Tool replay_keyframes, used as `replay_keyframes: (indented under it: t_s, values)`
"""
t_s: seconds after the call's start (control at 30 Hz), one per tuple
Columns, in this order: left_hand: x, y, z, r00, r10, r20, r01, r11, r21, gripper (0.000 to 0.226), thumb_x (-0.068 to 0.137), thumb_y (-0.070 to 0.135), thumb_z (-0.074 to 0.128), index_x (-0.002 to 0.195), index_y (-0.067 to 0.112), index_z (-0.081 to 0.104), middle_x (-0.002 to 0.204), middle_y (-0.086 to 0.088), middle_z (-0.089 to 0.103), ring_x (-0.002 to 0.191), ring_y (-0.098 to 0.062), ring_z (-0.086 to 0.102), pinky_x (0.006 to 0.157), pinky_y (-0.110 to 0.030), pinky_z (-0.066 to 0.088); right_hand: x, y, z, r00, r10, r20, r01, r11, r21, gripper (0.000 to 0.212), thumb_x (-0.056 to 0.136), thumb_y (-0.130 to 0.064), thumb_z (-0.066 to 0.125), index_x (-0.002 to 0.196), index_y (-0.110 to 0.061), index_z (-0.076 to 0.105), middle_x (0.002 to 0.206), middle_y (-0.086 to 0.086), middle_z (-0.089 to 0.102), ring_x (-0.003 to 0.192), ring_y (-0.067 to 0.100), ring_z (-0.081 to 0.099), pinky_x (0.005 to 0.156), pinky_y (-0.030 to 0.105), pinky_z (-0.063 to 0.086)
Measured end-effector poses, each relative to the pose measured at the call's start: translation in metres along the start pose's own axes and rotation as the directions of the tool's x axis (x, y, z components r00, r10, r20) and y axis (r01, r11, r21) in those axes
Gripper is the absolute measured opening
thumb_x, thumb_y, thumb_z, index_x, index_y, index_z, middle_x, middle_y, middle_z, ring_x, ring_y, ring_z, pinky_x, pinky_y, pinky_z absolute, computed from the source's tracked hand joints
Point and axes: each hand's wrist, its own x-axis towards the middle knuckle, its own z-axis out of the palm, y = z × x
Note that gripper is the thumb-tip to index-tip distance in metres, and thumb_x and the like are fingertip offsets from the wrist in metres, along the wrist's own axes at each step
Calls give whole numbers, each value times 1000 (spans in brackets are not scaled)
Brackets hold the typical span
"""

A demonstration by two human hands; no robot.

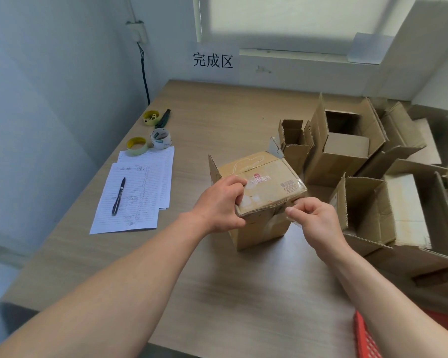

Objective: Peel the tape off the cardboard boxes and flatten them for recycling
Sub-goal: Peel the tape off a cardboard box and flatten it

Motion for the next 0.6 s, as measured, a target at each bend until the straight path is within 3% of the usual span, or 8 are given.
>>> replay_keyframes:
  t_s: [0.23, 0.37, 0.47, 0.6]
  values:
    - [6, 11, -3, 999, 25, 36, -29, 992, 122, 42, 60, 27, 81, 76, 21, 43, 125, 3, 52, 109, -23, 48, 80, -25, 33, 2, -9, -5, 994, -106, -30, 103, 990, -97, 27, 87, -21, 73, 68, -4, 66, 67, 0, 63, 67, 12, 56, 61, 32, 46]
    - [15, 25, -9, 998, 2, 64, -17, 974, 224, 55, 64, 60, 78, 90, 24, 45, 112, 4, 43, 104, -20, 37, 82, -29, 35, 9, -15, -5, 978, -150, -143, 119, 971, -206, 39, 87, -39, 73, 69, -6, 61, 67, 0, 62, 67, 12, 57, 57, 30, 46]
    - [24, 35, -11, 996, -27, 88, 1, 959, 282, 69, 65, 74, 71, 110, 27, 48, 118, 1, 42, 110, -21, 35, 89, -35, 41, 22, -13, -6, 962, -136, -235, 58, 949, -310, 40, 84, -52, 71, 77, -14, 60, 72, -1, 61, 71, 15, 58, 64, 38, 51]
    - [28, 36, -10, 994, -14, 104, -23, 937, 349, 82, 64, 79, 66, 127, 32, 44, 123, 0, 41, 114, -22, 35, 94, -41, 44, 38, -11, -12, 978, -65, -198, -14, 927, -375, 35, 82, -58, 72, 90, -25, 64, 83, -8, 65, 82, 13, 62, 75, 42, 56]
